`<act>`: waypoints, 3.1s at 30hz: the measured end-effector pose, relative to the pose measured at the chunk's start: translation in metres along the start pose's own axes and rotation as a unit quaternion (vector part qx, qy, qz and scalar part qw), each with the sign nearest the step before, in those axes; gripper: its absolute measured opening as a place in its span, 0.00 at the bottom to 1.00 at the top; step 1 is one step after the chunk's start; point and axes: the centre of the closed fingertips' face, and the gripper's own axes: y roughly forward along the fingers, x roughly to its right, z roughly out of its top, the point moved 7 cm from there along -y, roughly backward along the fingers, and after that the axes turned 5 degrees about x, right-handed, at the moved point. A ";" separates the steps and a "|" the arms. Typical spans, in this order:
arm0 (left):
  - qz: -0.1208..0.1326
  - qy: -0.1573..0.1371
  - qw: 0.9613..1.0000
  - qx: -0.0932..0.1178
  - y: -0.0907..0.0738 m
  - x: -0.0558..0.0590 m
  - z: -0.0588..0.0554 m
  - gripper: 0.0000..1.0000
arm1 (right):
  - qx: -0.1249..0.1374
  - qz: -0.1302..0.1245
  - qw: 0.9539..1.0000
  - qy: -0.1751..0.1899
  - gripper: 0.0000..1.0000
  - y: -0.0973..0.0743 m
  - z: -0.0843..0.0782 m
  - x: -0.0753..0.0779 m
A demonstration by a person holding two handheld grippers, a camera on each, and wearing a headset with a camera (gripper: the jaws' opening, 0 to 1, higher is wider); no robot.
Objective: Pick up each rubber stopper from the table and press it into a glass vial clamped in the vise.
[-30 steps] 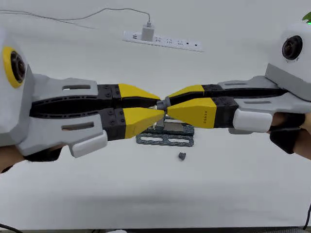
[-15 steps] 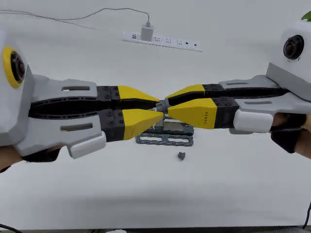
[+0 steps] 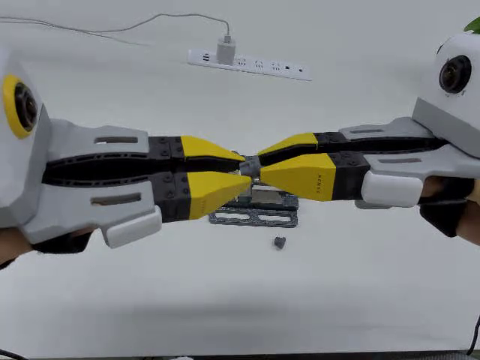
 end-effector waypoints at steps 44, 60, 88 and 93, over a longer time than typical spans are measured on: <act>0.080 0.014 0.996 -0.037 -0.024 -0.021 -0.049 0.45 | -0.109 -0.095 0.989 0.017 0.06 0.000 0.003 0.073; 0.123 -0.005 0.991 -0.058 -0.043 -0.032 -0.080 0.64 | -0.287 -0.114 0.948 -0.082 0.06 0.025 -0.009 0.135; 0.126 -0.026 0.988 -0.080 -0.048 -0.045 -0.121 0.91 | -0.497 -0.114 0.835 -0.206 0.06 0.049 -0.082 0.191; 0.122 -0.025 0.989 -0.082 -0.047 -0.046 -0.123 0.92 | -0.504 -0.113 0.830 -0.209 0.06 0.048 -0.085 0.194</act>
